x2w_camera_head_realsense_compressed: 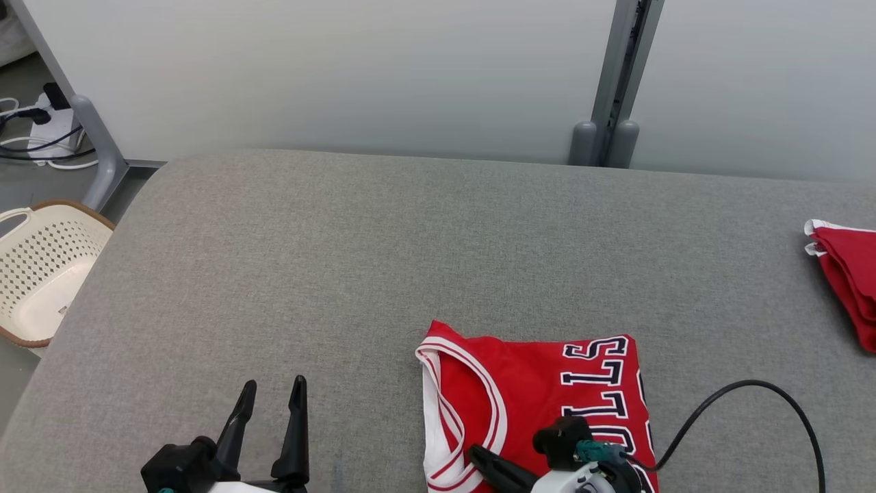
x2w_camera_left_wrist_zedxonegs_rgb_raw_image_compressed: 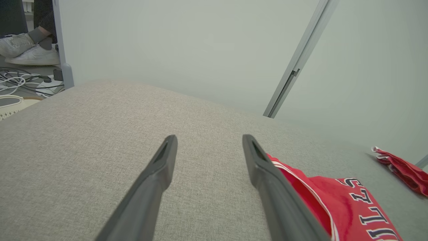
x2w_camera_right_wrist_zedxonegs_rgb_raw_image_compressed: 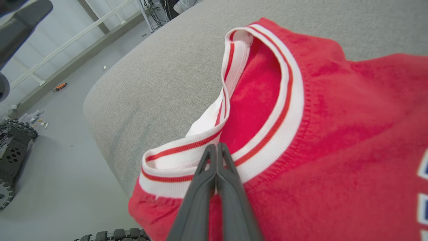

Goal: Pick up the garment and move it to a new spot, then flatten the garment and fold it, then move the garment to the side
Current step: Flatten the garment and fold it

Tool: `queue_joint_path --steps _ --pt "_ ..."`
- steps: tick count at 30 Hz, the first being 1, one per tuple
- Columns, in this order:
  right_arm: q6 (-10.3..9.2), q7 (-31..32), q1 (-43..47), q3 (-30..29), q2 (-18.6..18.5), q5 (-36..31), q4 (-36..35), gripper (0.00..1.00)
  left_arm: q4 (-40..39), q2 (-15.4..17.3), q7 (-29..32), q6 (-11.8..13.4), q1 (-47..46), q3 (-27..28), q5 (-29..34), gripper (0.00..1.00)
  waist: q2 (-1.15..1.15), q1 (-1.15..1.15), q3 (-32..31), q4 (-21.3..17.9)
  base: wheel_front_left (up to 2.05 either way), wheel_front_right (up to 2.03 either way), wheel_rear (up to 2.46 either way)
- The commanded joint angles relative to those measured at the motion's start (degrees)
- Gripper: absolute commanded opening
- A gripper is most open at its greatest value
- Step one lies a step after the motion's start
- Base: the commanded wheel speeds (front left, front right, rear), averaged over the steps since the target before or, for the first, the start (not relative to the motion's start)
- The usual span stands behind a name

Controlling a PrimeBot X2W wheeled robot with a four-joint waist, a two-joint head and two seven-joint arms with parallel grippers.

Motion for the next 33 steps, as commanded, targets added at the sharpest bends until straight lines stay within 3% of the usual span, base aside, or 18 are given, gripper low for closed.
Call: queue_joint_path --steps 1,22,29,33 --pt "0.01 -0.6 -0.8 0.2 -0.4 0.2 0.5 0.0 -0.2 0.4 -0.1 0.2 0.4 0.1 -0.2 1.0 0.0 0.0 0.1 -0.2 0.0 0.0 0.0" --pt "0.02 1.8 -6.4 12.8 -0.3 2.3 1.0 0.0 0.6 0.5 -0.1 -0.1 -2.2 -0.6 -0.4 1.0 0.0 0.0 2.1 2.2 0.0 0.0 0.0" --pt "0.02 0.7 -7.7 14.9 -0.3 3.6 -0.2 0.0 0.9 0.4 -0.3 0.0 -2.7 -0.5 -0.7 1.0 0.0 0.0 2.5 1.7 0.0 0.0 0.0" --pt "0.01 -1.7 -9.5 13.4 -0.4 2.9 -0.1 0.0 1.0 0.4 -0.4 0.1 -2.7 -0.3 -0.8 1.0 0.0 0.0 2.4 1.0 0.0 0.0 0.0"
